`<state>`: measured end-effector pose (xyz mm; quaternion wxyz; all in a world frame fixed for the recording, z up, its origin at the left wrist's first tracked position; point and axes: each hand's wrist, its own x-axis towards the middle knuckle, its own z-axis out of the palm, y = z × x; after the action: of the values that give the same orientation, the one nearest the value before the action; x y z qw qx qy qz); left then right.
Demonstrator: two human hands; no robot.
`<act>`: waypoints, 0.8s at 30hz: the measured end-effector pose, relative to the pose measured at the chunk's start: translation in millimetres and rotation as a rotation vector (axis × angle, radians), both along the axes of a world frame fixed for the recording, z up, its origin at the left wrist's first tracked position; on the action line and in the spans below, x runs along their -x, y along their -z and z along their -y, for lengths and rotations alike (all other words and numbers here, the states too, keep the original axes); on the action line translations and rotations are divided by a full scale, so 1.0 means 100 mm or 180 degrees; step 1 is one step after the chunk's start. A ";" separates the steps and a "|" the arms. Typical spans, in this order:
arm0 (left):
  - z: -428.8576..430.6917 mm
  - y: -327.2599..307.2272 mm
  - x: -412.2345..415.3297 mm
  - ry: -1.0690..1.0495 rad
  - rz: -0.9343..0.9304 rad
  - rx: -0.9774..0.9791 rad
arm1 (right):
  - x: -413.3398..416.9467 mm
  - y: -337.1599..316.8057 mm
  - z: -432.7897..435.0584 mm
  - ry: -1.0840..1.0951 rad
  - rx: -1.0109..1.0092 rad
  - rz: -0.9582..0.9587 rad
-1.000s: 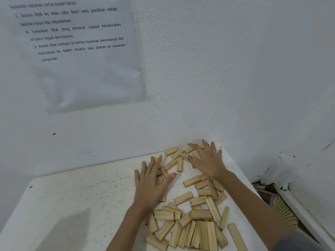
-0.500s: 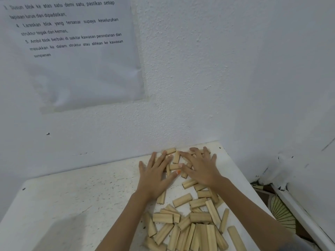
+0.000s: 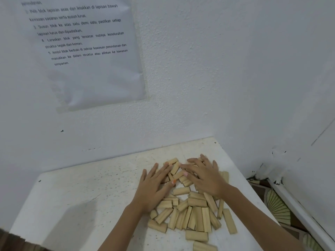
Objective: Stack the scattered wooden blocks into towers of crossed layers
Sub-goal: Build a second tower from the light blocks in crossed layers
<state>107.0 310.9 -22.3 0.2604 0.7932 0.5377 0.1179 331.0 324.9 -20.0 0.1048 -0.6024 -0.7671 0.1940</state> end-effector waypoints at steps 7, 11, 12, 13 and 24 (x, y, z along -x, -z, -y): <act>0.36 0.06 0.01 0.0024 -0.0306 -0.0130 | 0.01 0.04 0.34 0.0012 0.0040 0.0147; 0.56 0.09 -0.08 -0.0188 -0.0249 -0.0205 | 0.03 0.04 0.51 0.0045 0.0023 0.0121; 0.60 0.09 -0.10 -0.0218 -0.0226 -0.0225 | 0.02 0.03 0.56 0.0035 0.0026 0.0052; 0.65 0.09 -0.12 -0.0239 -0.0209 -0.0233 | 0.01 0.02 0.61 0.0027 0.0000 -0.0032; 0.79 0.13 -0.20 -0.0312 -0.0168 -0.0369 | -0.56 0.15 0.83 0.0508 0.0096 -0.0559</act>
<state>127.2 231.5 -35.1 0.1937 0.7825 0.5749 0.1405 386.5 242.0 -35.1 0.1777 -0.6438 -0.7015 0.2486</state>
